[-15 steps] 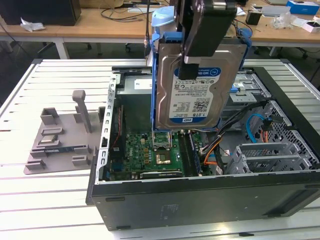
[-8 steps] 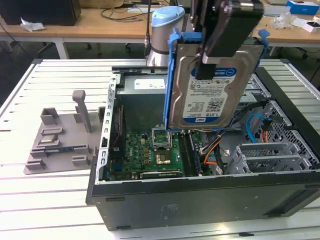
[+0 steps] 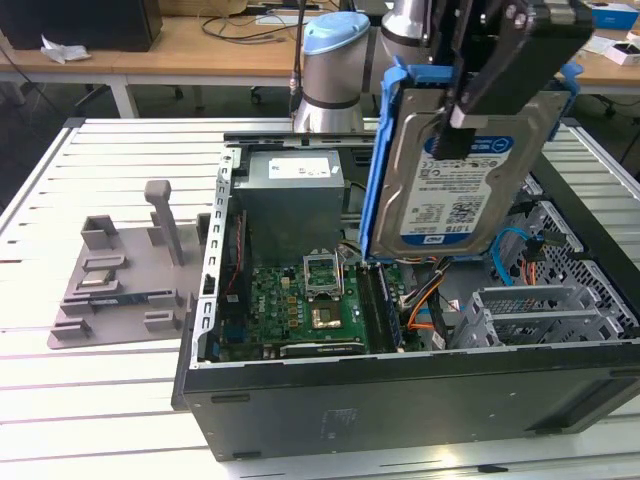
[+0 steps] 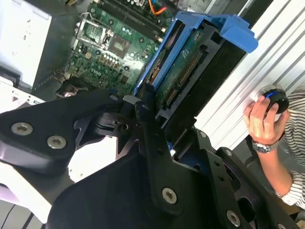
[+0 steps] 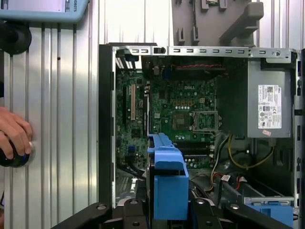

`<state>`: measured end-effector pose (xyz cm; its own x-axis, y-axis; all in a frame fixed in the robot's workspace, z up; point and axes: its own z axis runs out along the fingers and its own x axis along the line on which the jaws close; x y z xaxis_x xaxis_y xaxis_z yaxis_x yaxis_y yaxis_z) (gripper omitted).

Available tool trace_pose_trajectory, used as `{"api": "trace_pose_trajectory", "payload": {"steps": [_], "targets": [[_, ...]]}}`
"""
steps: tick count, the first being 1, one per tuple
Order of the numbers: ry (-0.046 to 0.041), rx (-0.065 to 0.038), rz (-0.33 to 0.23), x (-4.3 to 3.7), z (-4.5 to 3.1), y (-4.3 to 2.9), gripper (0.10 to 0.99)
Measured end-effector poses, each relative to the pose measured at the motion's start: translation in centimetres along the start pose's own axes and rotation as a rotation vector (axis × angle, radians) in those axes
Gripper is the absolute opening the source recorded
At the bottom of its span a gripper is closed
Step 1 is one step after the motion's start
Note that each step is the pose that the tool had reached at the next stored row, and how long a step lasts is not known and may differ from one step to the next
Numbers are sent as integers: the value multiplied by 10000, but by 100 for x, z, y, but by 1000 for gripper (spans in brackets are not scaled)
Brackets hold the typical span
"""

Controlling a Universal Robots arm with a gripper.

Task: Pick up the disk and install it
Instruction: 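Pick up the disk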

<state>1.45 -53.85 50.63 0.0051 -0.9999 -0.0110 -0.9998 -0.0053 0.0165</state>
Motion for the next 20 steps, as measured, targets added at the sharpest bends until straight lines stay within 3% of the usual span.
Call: {"api": "trace_pose_trajectory", "payload": {"steps": [4, 6, 11, 20], "targets": [[0, -12, -1, 2, -1, -235, 365], [1, -14, -1, 2, -2, -287, 365], [0, -26, 0, 3, -3, -538, 365], [1, -33, 0, 4, 1, -698, 365]]}}
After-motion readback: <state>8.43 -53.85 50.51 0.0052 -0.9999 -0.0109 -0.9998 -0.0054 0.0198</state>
